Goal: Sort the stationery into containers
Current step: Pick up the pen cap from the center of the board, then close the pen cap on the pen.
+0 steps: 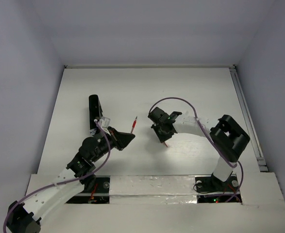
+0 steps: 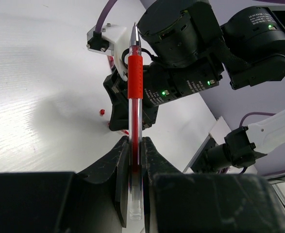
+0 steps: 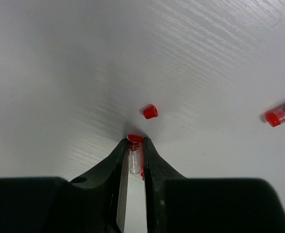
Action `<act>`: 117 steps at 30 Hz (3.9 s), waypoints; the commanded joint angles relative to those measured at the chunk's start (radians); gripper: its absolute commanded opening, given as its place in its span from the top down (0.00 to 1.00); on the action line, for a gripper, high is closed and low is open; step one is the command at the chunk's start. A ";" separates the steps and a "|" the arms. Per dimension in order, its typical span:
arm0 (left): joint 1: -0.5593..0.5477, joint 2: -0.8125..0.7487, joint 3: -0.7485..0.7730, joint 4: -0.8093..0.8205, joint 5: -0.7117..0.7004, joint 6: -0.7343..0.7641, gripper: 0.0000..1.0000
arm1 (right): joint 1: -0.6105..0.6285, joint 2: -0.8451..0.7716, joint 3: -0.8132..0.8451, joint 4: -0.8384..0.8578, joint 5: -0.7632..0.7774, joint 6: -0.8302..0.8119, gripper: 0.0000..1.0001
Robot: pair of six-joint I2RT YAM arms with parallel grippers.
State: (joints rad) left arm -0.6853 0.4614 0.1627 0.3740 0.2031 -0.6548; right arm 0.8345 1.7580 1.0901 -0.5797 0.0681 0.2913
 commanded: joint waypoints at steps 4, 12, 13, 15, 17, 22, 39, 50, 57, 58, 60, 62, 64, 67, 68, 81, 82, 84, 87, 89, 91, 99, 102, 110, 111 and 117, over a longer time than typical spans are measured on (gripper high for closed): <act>-0.002 -0.015 0.017 0.017 -0.011 0.014 1.00 | 0.032 0.044 0.005 -0.042 0.061 0.032 0.94; -0.002 -0.012 0.014 0.022 -0.010 0.009 1.00 | 0.032 -0.195 0.040 0.046 0.029 0.069 1.00; -0.002 -0.012 0.014 0.023 -0.010 0.009 1.00 | 0.032 -0.243 0.048 0.097 0.045 0.075 1.00; -0.002 -0.012 0.017 0.028 -0.010 0.009 1.00 | 0.032 -0.291 0.048 0.180 0.053 0.103 1.00; -0.002 -0.013 0.024 0.031 -0.008 0.009 1.00 | 0.032 -0.348 0.041 0.334 0.042 0.144 1.00; -0.002 -0.024 0.034 0.026 -0.014 0.007 1.00 | 0.032 -0.387 0.031 0.626 0.041 0.230 1.00; -0.002 -0.018 0.058 0.037 -0.018 0.015 1.00 | 0.032 -0.341 -0.050 0.943 0.042 0.434 1.00; -0.002 -0.001 0.078 0.075 -0.054 0.032 1.00 | 0.032 -0.327 -0.075 0.959 0.009 0.468 1.00; -0.002 0.005 0.093 0.089 -0.065 0.050 1.00 | 0.032 -0.330 -0.079 0.959 0.007 0.465 1.00; -0.002 0.008 0.093 0.089 -0.065 0.050 1.00 | 0.032 -0.330 -0.079 0.960 0.006 0.465 1.00; -0.002 0.011 0.095 0.088 -0.068 0.052 1.00 | 0.032 -0.328 -0.079 0.960 0.001 0.468 1.00; -0.002 0.011 0.098 0.091 -0.073 0.052 1.00 | 0.032 -0.325 -0.084 0.968 -0.007 0.470 1.00; -0.002 0.014 0.100 0.092 -0.073 0.053 1.00 | 0.032 -0.324 -0.085 0.974 -0.011 0.471 1.00; -0.002 0.016 0.104 0.089 -0.079 0.055 1.00 | 0.032 -0.316 -0.084 0.975 -0.024 0.474 1.00; -0.002 0.014 0.106 0.086 -0.080 0.057 1.00 | 0.032 -0.316 -0.084 0.977 -0.025 0.476 1.00; -0.002 0.020 0.098 0.083 -0.071 0.055 1.00 | 0.032 -0.365 -0.114 1.005 0.009 0.476 1.00; -0.002 0.020 0.098 0.083 -0.071 0.053 1.00 | 0.032 -0.368 -0.114 1.005 0.009 0.476 1.00; -0.002 0.022 0.095 0.083 -0.071 0.055 1.00 | 0.032 -0.370 -0.114 1.006 0.006 0.476 1.00; -0.002 0.020 0.095 0.083 -0.073 0.055 1.00 | 0.032 -0.370 -0.113 1.006 -0.007 0.477 1.00; -0.002 0.022 0.097 0.082 -0.074 0.055 1.00 | 0.032 -0.373 -0.114 1.011 -0.004 0.479 1.00; -0.002 0.023 0.098 0.083 -0.071 0.055 1.00 | 0.032 -0.379 -0.121 1.015 0.002 0.479 1.00; -0.002 0.023 0.093 0.082 -0.070 0.055 1.00 | 0.032 -0.391 -0.116 1.026 0.002 0.474 1.00; -0.002 0.022 0.093 0.077 -0.071 0.055 1.00 | 0.032 -0.396 -0.119 1.031 0.006 0.474 1.00; -0.002 0.025 0.092 0.088 -0.065 0.052 1.00 | 0.032 -0.379 -0.110 1.032 -0.005 0.483 1.00; -0.002 0.025 0.090 0.088 -0.064 0.050 1.00 | 0.032 -0.377 -0.105 1.032 -0.004 0.483 1.00; -0.002 0.019 0.089 0.086 -0.059 0.049 1.00 | 0.032 -0.354 -0.088 1.037 0.012 0.485 1.00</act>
State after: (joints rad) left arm -0.6853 0.4889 0.2207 0.4076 0.1284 -0.6109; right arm 0.8589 1.4010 0.9676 0.3756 0.0563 0.7681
